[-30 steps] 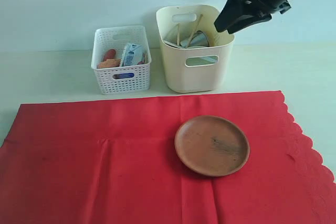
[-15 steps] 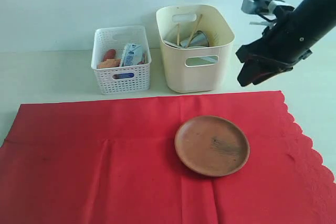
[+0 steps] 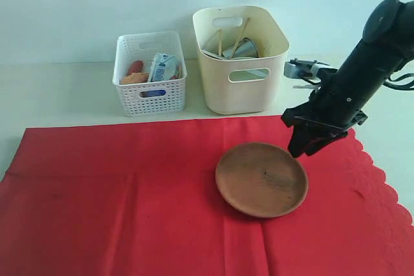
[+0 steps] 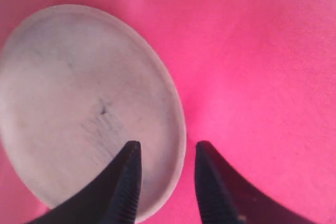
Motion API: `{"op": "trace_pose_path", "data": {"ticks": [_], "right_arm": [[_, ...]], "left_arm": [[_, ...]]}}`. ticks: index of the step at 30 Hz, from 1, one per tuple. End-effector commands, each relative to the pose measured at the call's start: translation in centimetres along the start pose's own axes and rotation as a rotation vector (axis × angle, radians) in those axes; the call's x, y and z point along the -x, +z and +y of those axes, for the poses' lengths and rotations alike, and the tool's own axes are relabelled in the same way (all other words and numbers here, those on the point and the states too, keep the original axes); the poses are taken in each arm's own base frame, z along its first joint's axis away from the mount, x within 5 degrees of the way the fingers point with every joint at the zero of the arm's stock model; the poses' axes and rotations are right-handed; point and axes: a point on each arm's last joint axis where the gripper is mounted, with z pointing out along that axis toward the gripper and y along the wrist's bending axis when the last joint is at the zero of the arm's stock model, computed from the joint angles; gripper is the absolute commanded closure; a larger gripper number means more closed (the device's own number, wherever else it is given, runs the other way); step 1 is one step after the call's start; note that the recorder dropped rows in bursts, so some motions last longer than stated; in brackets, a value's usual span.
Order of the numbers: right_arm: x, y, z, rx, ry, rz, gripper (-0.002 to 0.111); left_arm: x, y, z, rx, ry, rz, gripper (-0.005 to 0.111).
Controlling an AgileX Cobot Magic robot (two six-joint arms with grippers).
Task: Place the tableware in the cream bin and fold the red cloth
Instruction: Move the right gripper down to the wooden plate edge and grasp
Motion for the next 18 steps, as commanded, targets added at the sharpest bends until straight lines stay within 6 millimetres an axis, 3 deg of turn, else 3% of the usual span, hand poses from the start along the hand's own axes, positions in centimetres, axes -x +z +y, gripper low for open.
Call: {"op": "trace_pose_path", "data": {"ticks": [1, 7, 18], "right_arm": [[0.5, 1.0, -0.7, 0.006, 0.000, 0.015, 0.074], [0.5, 2.3, -1.2, 0.012, 0.011, 0.037, 0.074], [0.6, 2.6, -0.6, 0.083, 0.034, 0.032, 0.074]], "left_arm": [[0.0, 0.0, 0.0, 0.004, 0.001, -0.012, 0.107], [0.0, 0.0, 0.0, 0.004, 0.001, -0.012, 0.107], [0.0, 0.0, 0.0, 0.004, 0.001, -0.012, 0.107]]}}
